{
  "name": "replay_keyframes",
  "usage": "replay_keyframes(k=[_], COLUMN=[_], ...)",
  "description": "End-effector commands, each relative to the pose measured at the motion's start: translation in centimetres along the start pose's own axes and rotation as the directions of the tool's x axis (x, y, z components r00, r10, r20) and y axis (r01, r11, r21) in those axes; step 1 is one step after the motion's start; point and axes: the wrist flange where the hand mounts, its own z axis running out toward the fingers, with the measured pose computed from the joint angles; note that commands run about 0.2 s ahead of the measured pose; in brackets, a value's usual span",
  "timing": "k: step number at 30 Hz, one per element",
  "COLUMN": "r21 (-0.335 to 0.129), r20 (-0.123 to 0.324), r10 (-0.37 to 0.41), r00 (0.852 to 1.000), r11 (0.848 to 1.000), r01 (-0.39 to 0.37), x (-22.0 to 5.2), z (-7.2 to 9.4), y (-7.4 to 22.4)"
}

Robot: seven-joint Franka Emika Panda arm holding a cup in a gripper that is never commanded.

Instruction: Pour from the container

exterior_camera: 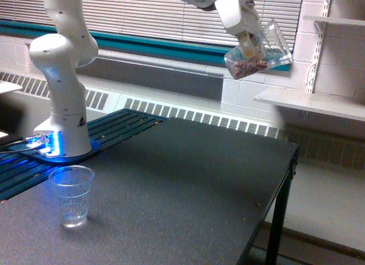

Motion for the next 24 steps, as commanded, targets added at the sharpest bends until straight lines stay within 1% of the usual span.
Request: replay_keyframes(k=[1, 6, 9, 15, 17, 20, 24], r21=[-0.003, -0.012, -0.015, -0.044, -0.052, -0.078, -0.118], r20=[0.002, -0.007, -0.005, -0.024, -0.021, -0.034, -0.04], r10=[-0.004, 0.029, 0.033, 0.029, 0.024, 0.022, 0.016], r00=[1.0, 1.0, 0.999, 0.999, 0.999, 0.999, 0.999], r11=[1.0, 1.0, 0.999, 0.999, 0.998, 0.997, 0.993], r01=[0.004, -0.029, -0.033, -0.03, -0.026, -0.024, -0.021], x=[0.0, -0.1, -0.1, -0.2, -0.2, -0.4, -0.7], z=[0.1, 0.4, 0.6, 0.8, 1.1, 1.2, 1.4], y=[0.0, 0.9, 1.6, 3.2, 4.1, 5.4, 7.2])
